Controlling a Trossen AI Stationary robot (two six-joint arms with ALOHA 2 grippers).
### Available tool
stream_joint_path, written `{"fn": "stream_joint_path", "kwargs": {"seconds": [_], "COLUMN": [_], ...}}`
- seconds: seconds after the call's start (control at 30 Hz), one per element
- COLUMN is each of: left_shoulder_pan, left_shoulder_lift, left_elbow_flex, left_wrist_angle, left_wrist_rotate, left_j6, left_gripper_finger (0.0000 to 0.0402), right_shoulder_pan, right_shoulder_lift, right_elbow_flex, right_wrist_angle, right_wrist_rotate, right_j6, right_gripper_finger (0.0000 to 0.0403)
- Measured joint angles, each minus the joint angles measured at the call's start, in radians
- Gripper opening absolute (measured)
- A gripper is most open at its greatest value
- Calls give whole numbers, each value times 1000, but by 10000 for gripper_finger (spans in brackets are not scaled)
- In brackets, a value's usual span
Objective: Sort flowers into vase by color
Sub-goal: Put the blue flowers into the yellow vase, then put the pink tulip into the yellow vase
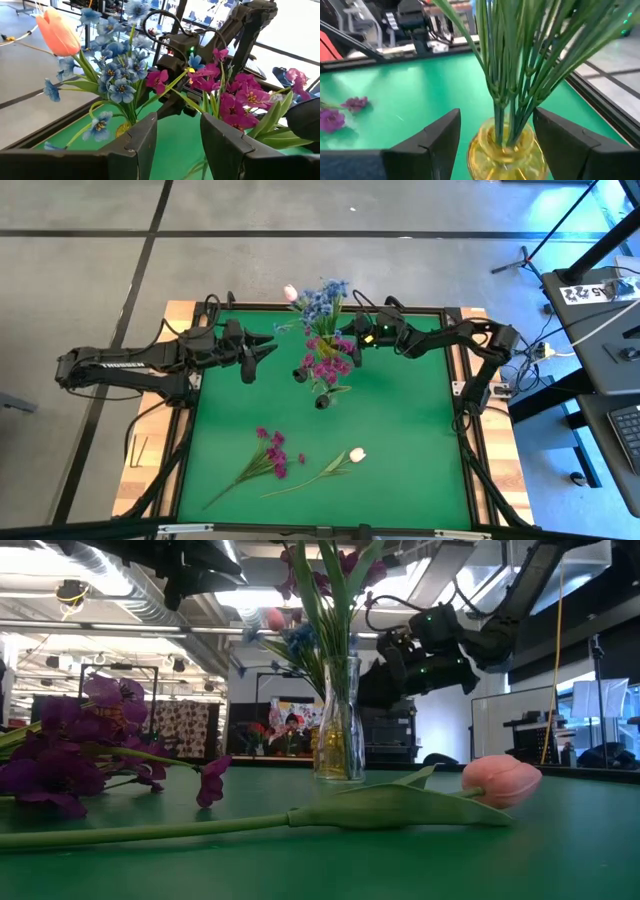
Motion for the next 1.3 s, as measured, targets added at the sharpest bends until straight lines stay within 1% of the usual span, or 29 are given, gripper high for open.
{"fn": "stream_joint_path", "kwargs": {"seconds": [0.17, 0.5, 0.57, 0.7, 0.8, 0.93, 1.03, 1.1, 1.2, 1.3], "left_shoulder_pan": [-32, -42, -42, -43, -68, -122, -170, -211, -283, -348], "left_shoulder_lift": [0, -3, -18, -50, -48, -34, -4, 21, 69, 129], "left_elbow_flex": [0, 6, 42, 172, 247, 265, 265, 265, 265, 265], "left_wrist_angle": [8, -7, -85, -243, -316, -345, -403, -431, -431, -429], "left_wrist_rotate": [3, 3, 2, -16, -11, -9, -12, -35, -83, -94], "left_j6": [-1, 5, 28, 31, 30, 33, 30, 28, 28, 12], "left_gripper_finger": [146, 146, 146, 146, 146, 145, 139, 134, 125, 118], "right_shoulder_pan": [-7, -12, -12, -12, -12, -11, -11, -11, -11, -11], "right_shoulder_lift": [-83, -256, -303, -438, -542, -674, -763, -818, -886, -938], "right_elbow_flex": [0, 0, 0, 0, -4, -36, -70, -98, -142, -180], "right_wrist_angle": [-202, -426, -503, -685, -783, -824, -829, -819, -803, -798], "right_wrist_rotate": [90, 108, 118, 165, 186, 186, 182, 168, 131, 115], "right_j6": [-91, -131, -136, -161, -161, -155, -125, -103, -78, -42], "right_gripper_finger": [249, 248, 248, 248, 248, 248, 248, 248, 248, 248]}}
